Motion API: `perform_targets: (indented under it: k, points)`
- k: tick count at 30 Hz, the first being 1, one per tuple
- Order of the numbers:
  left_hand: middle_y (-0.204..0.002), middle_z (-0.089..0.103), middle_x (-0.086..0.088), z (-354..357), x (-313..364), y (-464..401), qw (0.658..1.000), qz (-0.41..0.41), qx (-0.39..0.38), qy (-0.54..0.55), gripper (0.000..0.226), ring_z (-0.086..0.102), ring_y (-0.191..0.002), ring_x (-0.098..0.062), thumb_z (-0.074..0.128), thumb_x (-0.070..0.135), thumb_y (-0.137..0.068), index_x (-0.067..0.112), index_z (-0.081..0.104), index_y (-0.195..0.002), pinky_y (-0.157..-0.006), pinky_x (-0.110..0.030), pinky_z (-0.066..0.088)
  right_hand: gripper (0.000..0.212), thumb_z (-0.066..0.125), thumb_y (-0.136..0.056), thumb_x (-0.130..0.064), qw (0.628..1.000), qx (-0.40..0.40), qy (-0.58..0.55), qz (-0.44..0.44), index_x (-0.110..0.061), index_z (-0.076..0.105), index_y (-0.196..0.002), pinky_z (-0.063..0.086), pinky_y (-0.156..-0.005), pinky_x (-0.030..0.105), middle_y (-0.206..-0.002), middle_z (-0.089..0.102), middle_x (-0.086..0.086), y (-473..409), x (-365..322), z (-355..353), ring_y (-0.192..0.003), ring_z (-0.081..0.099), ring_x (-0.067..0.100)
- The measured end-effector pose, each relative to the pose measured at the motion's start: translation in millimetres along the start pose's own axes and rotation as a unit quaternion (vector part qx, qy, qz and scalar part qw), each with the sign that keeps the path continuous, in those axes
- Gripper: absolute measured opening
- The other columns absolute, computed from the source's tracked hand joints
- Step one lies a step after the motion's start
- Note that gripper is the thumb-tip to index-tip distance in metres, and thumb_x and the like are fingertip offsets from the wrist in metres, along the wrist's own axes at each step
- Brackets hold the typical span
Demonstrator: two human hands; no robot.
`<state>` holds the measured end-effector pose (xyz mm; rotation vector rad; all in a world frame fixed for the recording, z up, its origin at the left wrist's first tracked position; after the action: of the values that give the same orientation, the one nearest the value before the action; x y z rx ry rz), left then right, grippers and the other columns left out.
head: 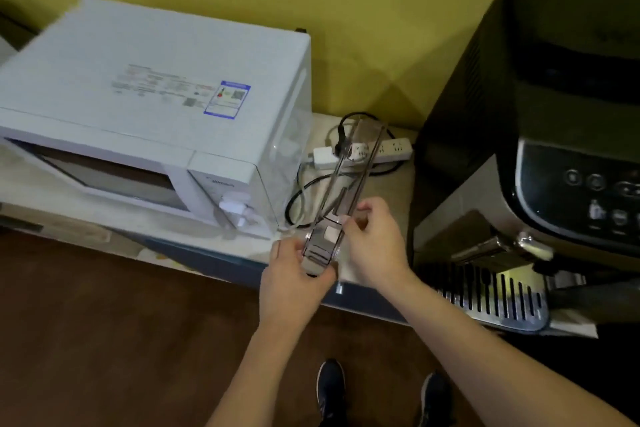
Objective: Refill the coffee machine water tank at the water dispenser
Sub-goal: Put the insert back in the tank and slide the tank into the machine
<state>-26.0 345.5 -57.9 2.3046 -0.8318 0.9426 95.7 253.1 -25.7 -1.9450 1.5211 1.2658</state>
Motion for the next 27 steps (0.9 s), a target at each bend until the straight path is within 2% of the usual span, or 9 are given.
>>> perform_targets:
  k: [3, 7, 9, 11, 14, 17, 20, 23, 27]
  points:
    - [-0.100, 0.048, 0.015, -30, 53, 24, 0.992, 0.059, 0.090, 0.062, 0.059, 0.054, -0.088, -0.003, 0.080, 0.046, -0.071, 0.032, 0.044, -0.116, -0.067, -0.013, 0.043, 0.025, 0.061, -0.096, -0.027, 0.988, 0.007, -0.008, -0.152, -0.026, 0.051, -0.118, 0.053, -0.069, 0.024, -0.085, 0.064, -0.010, 38, -69, -55, -0.079, 0.064, 0.004]
    - [-0.095, 0.052, 0.011, -49, 148, 35, 0.959, 0.184, 0.168, 0.134, 0.061, 0.053, -0.082, -0.004, 0.081, 0.047, -0.070, 0.027, 0.046, -0.116, -0.065, -0.011, 0.042, 0.030, 0.062, -0.095, -0.026, 0.941, 0.081, 0.000, -0.329, -0.023, 0.053, -0.123, 0.052, -0.073, 0.015, -0.087, 0.061, -0.016, 68, -130, -137, -0.083, 0.063, 0.001]
    - [-0.093, 0.053, 0.009, -50, 194, 40, 0.943, 0.237, 0.197, 0.123, 0.061, 0.054, -0.080, -0.007, 0.081, 0.050, -0.070, 0.024, 0.048, -0.115, -0.064, -0.016, 0.044, 0.027, 0.063, -0.094, -0.021, 0.911, 0.138, 0.008, -0.389, -0.015, 0.057, -0.120, 0.051, -0.074, 0.015, -0.089, 0.060, -0.012, 77, -141, -182, -0.083, 0.061, 0.003]
    - [-0.091, 0.052, 0.007, -44, 236, 50, 0.930, 0.279, 0.215, 0.105, 0.060, 0.055, -0.079, -0.013, 0.079, 0.054, -0.071, 0.024, 0.048, -0.113, -0.065, -0.030, 0.050, 0.025, 0.066, -0.093, -0.016, 0.888, 0.198, 0.010, -0.415, -0.008, 0.060, -0.116, 0.049, -0.074, 0.012, -0.092, 0.060, -0.008, 85, -140, -227, -0.084, 0.059, 0.002]
    - [-0.091, 0.049, 0.008, -20, 290, 72, 0.913, 0.345, 0.213, 0.046, 0.061, 0.053, -0.079, -0.015, 0.077, 0.056, -0.073, 0.019, 0.048, -0.112, -0.065, -0.039, 0.052, 0.022, 0.067, -0.092, -0.014, 0.883, 0.248, -0.011, -0.397, -0.009, 0.061, -0.113, 0.048, -0.073, 0.012, -0.092, 0.059, -0.011, 90, -124, -288, -0.083, 0.058, 0.001]
    - [-0.090, 0.051, 0.007, 16, 332, 99, 0.911, 0.372, 0.173, -0.040, 0.059, 0.053, -0.079, -0.015, 0.072, 0.062, -0.072, 0.022, 0.045, -0.106, -0.062, -0.032, 0.046, 0.020, 0.066, -0.093, -0.018, 0.904, 0.257, -0.045, -0.339, -0.015, 0.061, -0.112, 0.052, -0.074, 0.020, -0.092, 0.062, -0.013, 89, -92, -341, -0.084, 0.060, 0.004]
    - [-0.079, 0.048, 0.009, 57, 363, 125, 0.919, 0.356, 0.114, -0.125, 0.054, 0.051, -0.066, -0.013, 0.062, 0.068, -0.070, 0.025, 0.038, -0.091, -0.050, -0.028, 0.035, 0.017, 0.066, -0.093, -0.022, 0.929, 0.246, -0.063, -0.269, -0.022, 0.062, -0.110, 0.056, -0.079, 0.033, -0.093, 0.065, -0.010, 80, -51, -387, -0.085, 0.063, 0.008]
    - [-0.073, 0.051, 0.010, 100, 389, 145, 0.924, 0.330, 0.050, -0.188, 0.053, 0.055, -0.063, -0.013, 0.055, 0.071, -0.072, 0.025, 0.036, -0.090, -0.051, -0.029, 0.043, 0.017, 0.067, -0.091, -0.023, 0.950, 0.224, -0.080, -0.203, -0.024, 0.061, -0.107, 0.057, -0.084, 0.046, -0.089, 0.066, -0.005, 65, -5, -429, -0.086, 0.065, 0.019]
    - [-0.068, 0.045, 0.008, 151, 420, 164, 0.910, 0.330, 0.029, -0.251, 0.056, 0.057, -0.067, -0.020, 0.048, 0.074, -0.076, 0.021, 0.037, -0.093, -0.058, -0.032, 0.050, 0.016, 0.067, -0.091, -0.018, 0.964, 0.190, -0.117, -0.142, -0.018, 0.062, -0.107, 0.056, -0.082, 0.039, -0.086, 0.065, -0.001, 43, 46, -470, -0.076, 0.061, 0.014]
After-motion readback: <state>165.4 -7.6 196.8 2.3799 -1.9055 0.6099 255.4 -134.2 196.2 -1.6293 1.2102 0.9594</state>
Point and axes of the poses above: each hand's wrist, its own y-axis away from the middle knuckle, its own z-axis out of the palm, x = y × z, the point moved 3 cm from there along -y, towards the middle knuckle
